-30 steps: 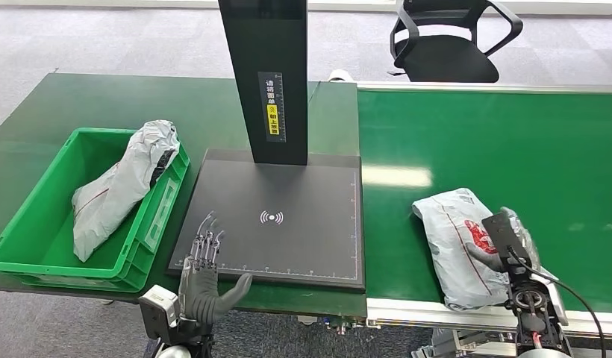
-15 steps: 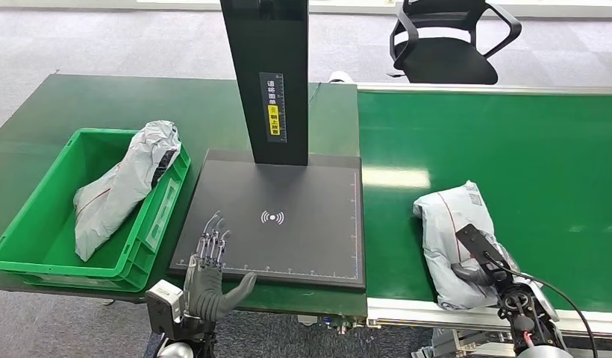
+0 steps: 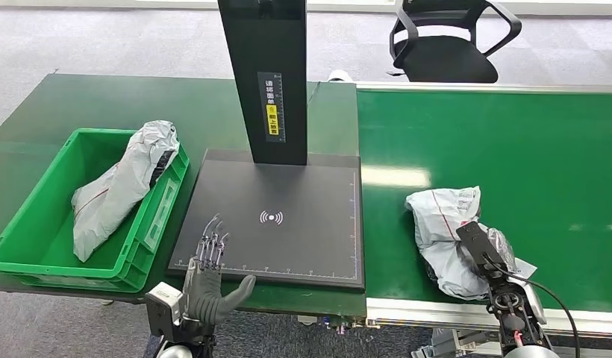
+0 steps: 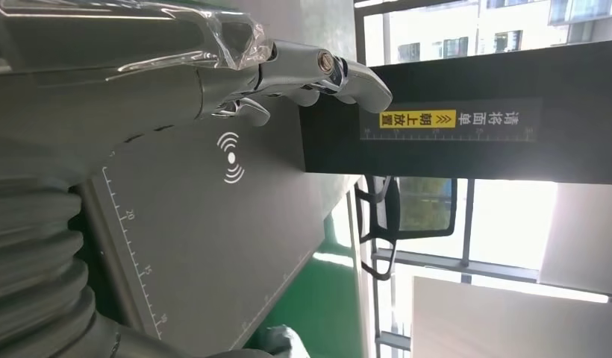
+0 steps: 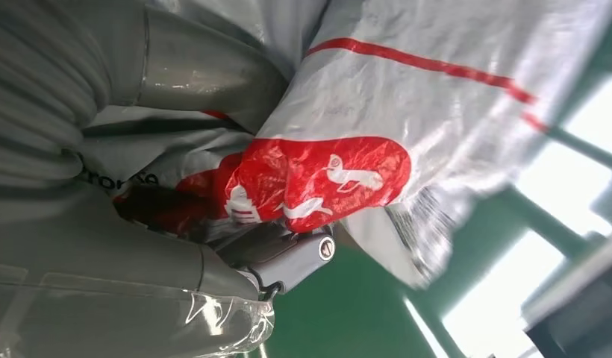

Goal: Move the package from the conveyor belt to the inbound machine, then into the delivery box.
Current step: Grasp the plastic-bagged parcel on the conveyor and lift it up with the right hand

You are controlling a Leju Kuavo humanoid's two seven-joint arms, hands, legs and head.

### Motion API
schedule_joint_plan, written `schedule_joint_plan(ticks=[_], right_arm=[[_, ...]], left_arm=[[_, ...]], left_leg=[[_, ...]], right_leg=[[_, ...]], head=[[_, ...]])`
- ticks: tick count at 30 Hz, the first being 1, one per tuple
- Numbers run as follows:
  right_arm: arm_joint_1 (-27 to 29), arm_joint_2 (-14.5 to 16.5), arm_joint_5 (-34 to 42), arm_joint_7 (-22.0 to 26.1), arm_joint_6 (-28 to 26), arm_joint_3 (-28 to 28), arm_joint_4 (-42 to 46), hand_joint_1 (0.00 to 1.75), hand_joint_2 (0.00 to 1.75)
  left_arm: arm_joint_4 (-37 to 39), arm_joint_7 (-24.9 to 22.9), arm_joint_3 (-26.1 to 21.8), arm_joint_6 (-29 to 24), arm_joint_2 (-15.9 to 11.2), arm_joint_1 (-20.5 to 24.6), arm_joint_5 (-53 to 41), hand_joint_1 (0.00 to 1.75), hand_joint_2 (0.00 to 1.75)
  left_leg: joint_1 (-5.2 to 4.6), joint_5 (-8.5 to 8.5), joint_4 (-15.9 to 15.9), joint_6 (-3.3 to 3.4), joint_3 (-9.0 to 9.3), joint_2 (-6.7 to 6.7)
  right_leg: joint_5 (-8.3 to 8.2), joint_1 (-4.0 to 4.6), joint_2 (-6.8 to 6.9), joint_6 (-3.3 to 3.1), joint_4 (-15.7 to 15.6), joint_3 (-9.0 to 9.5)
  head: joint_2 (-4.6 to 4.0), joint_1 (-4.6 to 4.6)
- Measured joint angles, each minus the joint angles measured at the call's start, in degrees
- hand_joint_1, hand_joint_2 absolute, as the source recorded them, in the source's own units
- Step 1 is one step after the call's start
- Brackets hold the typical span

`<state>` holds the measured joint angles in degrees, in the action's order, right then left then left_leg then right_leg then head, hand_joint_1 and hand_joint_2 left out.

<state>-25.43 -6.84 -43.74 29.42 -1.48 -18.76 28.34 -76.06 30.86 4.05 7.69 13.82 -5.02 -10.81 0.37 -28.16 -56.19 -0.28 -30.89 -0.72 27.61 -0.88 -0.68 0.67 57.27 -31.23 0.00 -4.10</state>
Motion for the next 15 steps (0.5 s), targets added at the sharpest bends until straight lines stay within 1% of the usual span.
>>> schedule_joint_plan(ticks=[3,6,8,10,12,15], right_arm=[[0.70,2.25,6.66,5.80,-1.66,-1.80,4.48,1.75,1.75],[1.54,4.67,14.52,9.09,-0.63,-3.24,10.35,1.75,1.75],[2.37,6.25,19.62,10.16,0.10,-3.66,14.43,1.75,1.75],[3.27,7.69,23.12,10.48,1.01,-3.68,18.16,1.75,1.75],[4.37,9.20,25.11,10.56,2.70,-3.06,22.16,1.75,1.75],[5.30,11.42,26.45,10.60,5.95,0.11,26.51,1.75,1.75]], left_arm=[[-0.46,0.01,-0.01,-0.54,0.03,-0.43,-0.39,0.00,1.75],[-0.68,0.05,0.04,-1.22,0.05,-0.56,-0.72,0.00,1.75],[-0.73,0.08,0.08,-1.64,0.05,-0.58,-0.72,0.00,1.75],[-0.73,0.09,0.15,-1.90,0.05,-0.58,-0.70,0.00,1.75],[-0.73,0.09,0.22,-2.16,0.05,-0.55,-0.70,0.00,1.75],[-0.64,0.14,0.38,-2.33,0.04,-0.29,-0.69,0.00,1.75]], left_leg=[[0.00,0.01,0.00,0.00,-0.10,0.00],[0.00,0.01,0.00,0.00,-0.12,0.00],[0.00,0.01,0.00,0.00,-0.14,0.00],[0.00,0.00,0.00,0.00,-0.17,0.01],[0.00,0.00,0.01,0.00,-0.19,0.02],[0.01,0.01,0.02,-0.01,-0.18,0.13]], right_leg=[[0.00,0.00,0.00,0.00,0.01,-0.11],[0.00,0.00,0.00,0.00,0.01,-0.14],[0.01,0.00,0.00,0.00,0.01,-0.16],[0.01,-0.01,0.00,0.00,0.01,-0.18],[0.00,0.00,-0.01,0.00,0.01,-0.20],[-0.02,0.01,-0.14,-0.04,0.02,-0.25]], head=[[0.00,0.00],[0.00,-0.01],[0.00,0.00],[0.00,-0.01],[0.00,-0.02],[0.00,-0.01]])
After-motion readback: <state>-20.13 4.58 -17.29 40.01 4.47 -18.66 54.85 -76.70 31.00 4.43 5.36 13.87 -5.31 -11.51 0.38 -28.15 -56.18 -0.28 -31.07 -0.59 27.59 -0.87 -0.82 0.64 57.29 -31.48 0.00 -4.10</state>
